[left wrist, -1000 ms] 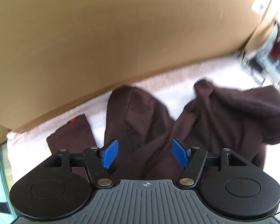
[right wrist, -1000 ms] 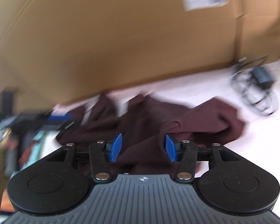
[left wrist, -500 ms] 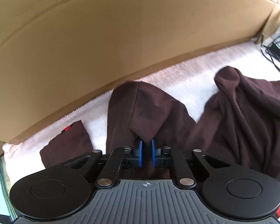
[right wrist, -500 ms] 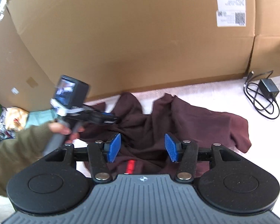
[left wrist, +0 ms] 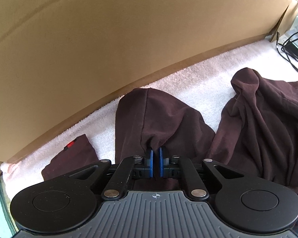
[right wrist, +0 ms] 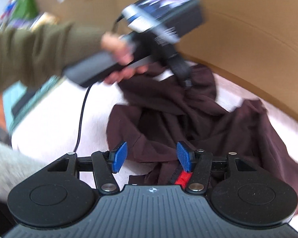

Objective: Fold clothes

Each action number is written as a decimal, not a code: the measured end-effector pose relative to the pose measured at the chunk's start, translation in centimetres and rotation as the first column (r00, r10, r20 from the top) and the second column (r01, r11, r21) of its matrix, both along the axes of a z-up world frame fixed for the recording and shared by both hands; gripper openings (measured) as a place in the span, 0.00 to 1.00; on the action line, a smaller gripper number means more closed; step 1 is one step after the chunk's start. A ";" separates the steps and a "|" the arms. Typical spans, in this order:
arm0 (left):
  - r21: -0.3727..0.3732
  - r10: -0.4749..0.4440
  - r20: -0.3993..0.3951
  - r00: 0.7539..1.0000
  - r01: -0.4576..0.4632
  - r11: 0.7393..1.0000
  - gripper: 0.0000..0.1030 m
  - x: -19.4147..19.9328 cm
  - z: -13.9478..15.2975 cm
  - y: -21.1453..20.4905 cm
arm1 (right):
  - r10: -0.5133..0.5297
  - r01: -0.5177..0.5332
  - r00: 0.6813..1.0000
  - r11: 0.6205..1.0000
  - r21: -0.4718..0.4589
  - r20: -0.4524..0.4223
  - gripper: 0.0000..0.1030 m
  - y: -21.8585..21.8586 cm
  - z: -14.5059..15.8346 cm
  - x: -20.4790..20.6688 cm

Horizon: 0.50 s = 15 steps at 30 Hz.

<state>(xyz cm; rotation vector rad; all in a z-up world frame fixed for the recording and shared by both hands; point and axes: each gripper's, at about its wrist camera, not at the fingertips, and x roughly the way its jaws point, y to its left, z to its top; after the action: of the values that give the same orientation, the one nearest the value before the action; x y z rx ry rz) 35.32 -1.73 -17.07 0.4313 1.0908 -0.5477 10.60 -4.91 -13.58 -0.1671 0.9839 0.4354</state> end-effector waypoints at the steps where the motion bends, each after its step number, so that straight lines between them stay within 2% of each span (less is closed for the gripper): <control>1: -0.001 -0.001 -0.002 1.000 0.001 1.000 0.03 0.0 -0.1 0.0 | 0.041 -0.040 0.999 0.999 -0.017 0.005 0.64 0.5 -0.4 0.1; 5: 0.000 -0.008 -0.010 1.000 0.008 1.000 0.03 0.1 -0.4 0.1 | 0.179 -0.176 0.983 0.980 -0.089 0.028 0.65 2.1 -1.7 0.5; 8: -0.006 -0.006 -0.017 1.000 0.006 1.000 0.03 0.2 -0.7 0.2 | 0.239 -0.232 0.971 0.962 -0.145 0.027 0.65 3.4 -3.0 1.0; 9: -0.008 -0.004 -0.020 1.000 0.004 1.000 0.03 0.2 -0.7 0.2 | 0.255 -0.249 0.967 0.955 -0.161 0.016 0.52 3.7 -3.5 1.3; 10: -0.010 -0.002 -0.022 1.000 0.002 1.000 0.03 0.3 -0.7 0.3 | 0.268 -0.268 0.963 0.950 -0.162 -0.019 0.11 3.9 -4.1 1.7; 12: -0.012 0.001 -0.026 1.000 -0.001 1.000 0.04 0.2 -0.7 0.5 | 0.237 -0.244 0.969 0.961 -0.132 -0.066 0.08 3.8 -4.4 2.1; 15: -0.011 0.007 -0.032 0.999 -0.007 1.000 0.05 0.1 -0.6 0.8 | 0.213 -0.215 0.975 0.976 -0.025 -0.069 0.08 2.7 -2.6 1.3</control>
<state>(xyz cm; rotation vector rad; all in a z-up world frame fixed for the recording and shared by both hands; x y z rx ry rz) 35.39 -0.92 -17.70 0.4105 1.1191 -0.5555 11.86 -2.18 -16.18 -0.2913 1.0423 0.6256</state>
